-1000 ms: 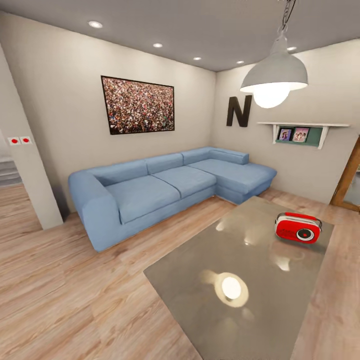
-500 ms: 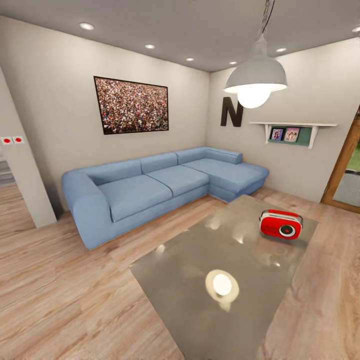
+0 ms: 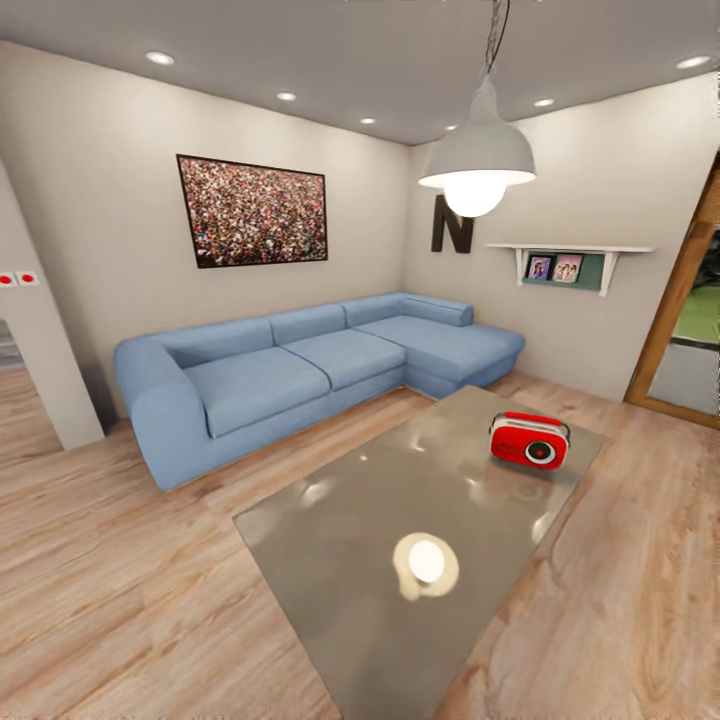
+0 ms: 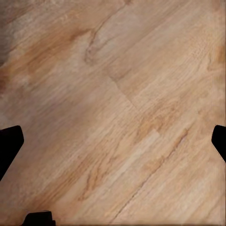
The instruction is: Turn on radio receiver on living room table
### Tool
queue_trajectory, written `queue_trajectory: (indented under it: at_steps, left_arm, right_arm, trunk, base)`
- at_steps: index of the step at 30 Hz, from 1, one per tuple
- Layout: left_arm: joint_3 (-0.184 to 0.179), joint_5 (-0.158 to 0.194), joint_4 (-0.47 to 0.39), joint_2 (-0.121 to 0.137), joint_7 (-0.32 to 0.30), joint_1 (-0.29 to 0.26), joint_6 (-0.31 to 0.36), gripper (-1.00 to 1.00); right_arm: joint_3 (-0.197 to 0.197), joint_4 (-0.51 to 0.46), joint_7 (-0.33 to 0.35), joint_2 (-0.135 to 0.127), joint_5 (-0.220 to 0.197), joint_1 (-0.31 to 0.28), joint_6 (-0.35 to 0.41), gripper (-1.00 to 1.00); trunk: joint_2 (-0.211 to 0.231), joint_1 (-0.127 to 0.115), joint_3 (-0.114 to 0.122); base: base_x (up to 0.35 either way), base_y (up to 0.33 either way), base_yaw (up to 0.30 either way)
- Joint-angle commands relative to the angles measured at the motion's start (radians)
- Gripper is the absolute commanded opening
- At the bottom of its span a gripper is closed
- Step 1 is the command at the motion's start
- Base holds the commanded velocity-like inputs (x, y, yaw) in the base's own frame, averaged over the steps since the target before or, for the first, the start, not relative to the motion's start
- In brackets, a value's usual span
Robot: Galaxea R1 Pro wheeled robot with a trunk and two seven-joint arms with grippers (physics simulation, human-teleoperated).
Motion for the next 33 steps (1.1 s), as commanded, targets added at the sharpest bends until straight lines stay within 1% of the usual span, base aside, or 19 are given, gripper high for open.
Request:
queue_trajectory:
  at_steps: [1,8,13,33]
  left_arm:
    - [0.0,0.0,0.0,0.0,0.001,0.0,0.0,1.0]
    - [0.0,0.0,0.0,0.0,0.025,0.0,0.001,1.0]
    - [0.0,0.0,0.0,0.0,0.027,0.0,0.002,1.0]
    - [0.0,0.002,0.0,0.0,0.028,0.0,0.0,1.0]
  right_arm:
    - [0.0,0.0,0.0,0.0,0.0,0.0,0.0,1.0]
    - [0.0,0.0,0.0,0.0,0.0,0.0,0.0,1.0]
    - [-0.001,0.0,0.0,0.0,-0.001,0.0,0.0,1.0]
    - [-0.002,0.0,0.0,0.0,-0.001,0.0,0.0,1.0]
  trunk:
    - [0.0,0.0,0.0]
    - [0.0,0.0,0.0]
    - [0.0,0.0,0.001]
    - [0.0,0.0,0.014]
  base:
    - [-0.125,-0.307,0.0]
    - [-0.106,-0.309,-0.005]
    - [-0.04,-0.206,-0.175]
    - [-0.001,-0.007,-0.267]
